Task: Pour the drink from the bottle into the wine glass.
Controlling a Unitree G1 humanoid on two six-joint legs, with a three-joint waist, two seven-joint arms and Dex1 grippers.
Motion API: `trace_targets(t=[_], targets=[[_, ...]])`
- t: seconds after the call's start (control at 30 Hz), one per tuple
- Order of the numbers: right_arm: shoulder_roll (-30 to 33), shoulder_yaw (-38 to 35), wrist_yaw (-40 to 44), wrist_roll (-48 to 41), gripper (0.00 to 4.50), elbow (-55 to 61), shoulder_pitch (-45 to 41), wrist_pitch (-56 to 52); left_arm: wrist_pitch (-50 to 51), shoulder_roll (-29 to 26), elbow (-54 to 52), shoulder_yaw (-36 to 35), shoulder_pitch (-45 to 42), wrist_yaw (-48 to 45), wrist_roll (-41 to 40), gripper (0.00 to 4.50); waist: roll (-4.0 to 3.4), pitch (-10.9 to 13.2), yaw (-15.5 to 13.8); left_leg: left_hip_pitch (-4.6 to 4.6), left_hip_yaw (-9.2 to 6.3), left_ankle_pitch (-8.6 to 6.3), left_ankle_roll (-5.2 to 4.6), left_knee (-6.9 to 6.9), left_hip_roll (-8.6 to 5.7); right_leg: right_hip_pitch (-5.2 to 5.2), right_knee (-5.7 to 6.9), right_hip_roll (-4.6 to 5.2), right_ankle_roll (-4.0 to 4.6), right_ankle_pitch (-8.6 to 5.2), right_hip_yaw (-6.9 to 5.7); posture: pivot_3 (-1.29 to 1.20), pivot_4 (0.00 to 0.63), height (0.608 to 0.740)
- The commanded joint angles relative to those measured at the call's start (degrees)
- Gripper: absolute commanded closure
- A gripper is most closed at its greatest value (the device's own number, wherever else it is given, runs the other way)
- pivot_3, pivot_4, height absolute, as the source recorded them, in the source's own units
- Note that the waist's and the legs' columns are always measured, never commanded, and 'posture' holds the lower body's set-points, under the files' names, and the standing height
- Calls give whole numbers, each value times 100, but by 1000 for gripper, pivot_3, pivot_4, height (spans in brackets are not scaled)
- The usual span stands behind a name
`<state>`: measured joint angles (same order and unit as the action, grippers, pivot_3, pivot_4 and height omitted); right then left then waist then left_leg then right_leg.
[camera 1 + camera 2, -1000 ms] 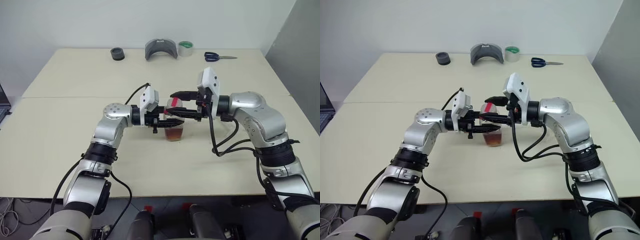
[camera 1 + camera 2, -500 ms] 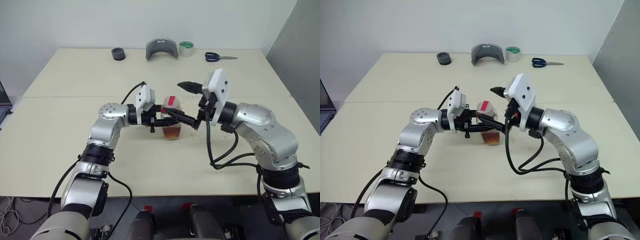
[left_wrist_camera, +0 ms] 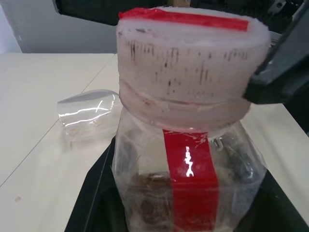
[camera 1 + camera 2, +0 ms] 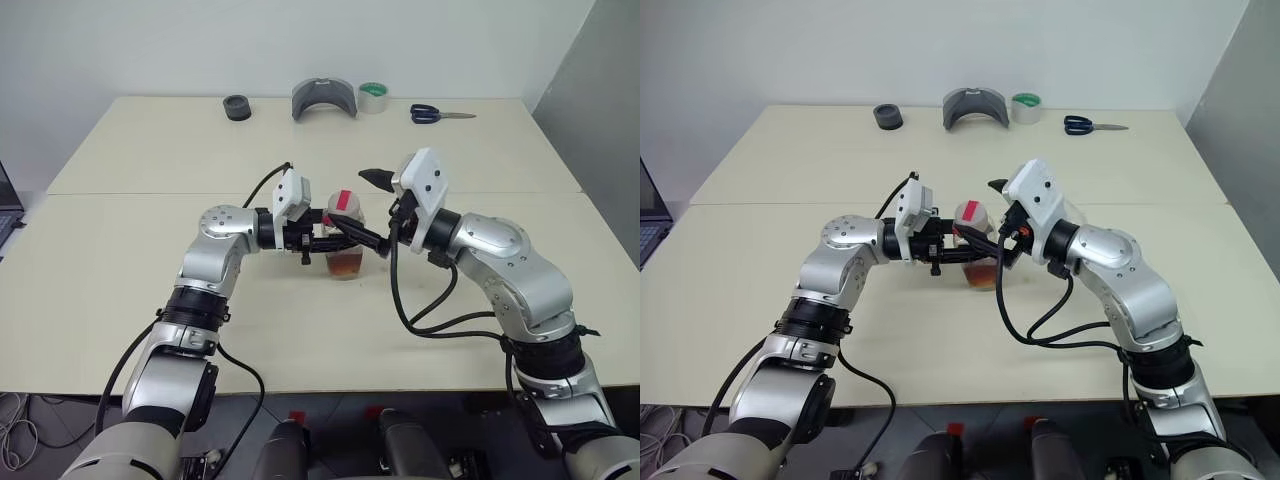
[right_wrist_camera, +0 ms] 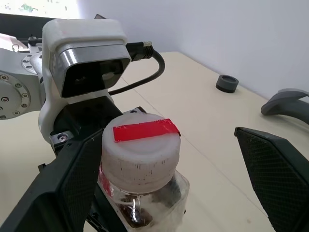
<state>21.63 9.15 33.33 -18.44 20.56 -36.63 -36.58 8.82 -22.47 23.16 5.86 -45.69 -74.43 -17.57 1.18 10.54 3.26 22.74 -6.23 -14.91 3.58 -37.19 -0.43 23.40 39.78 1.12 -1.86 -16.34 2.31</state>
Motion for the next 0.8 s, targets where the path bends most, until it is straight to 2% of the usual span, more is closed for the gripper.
trace_targets(t=[0.03, 0.2, 0.53, 0.8], targets=[[117, -461, -148, -56, 0, 157, 83, 16, -35, -50, -135, -82, -90, -68, -99, 2697, 0, 0, 0, 0, 0, 0, 0, 0, 0, 0, 0, 0, 0, 0, 0, 0, 150, 740], [256, -639, -84, -311, 0, 297, 214, -149, -45, -60, -130, -82, -76, -65, -93, 2698, 0, 0, 0, 0, 1, 0, 0, 0, 0, 0, 0, 0, 0, 0, 1, 0, 150, 740], [394, -398, 278, -1014, 0, 948, 250, -630, -3, -71, 10, -132, -205, -97, -126, 2701, 0, 0, 4, -1, 1, -1, -1, 1, 2, 0, 1, -2, 0, 0, 0, 0, 150, 740], [51, -12, -133, -465, 0, 520, -227, -326, 38, -89, 14, -145, -222, -143, -127, 2701, 0, 0, 11, -1, -1, 0, -1, 0, 2, 0, 2, -3, 0, 0, -1, 0, 150, 740]])
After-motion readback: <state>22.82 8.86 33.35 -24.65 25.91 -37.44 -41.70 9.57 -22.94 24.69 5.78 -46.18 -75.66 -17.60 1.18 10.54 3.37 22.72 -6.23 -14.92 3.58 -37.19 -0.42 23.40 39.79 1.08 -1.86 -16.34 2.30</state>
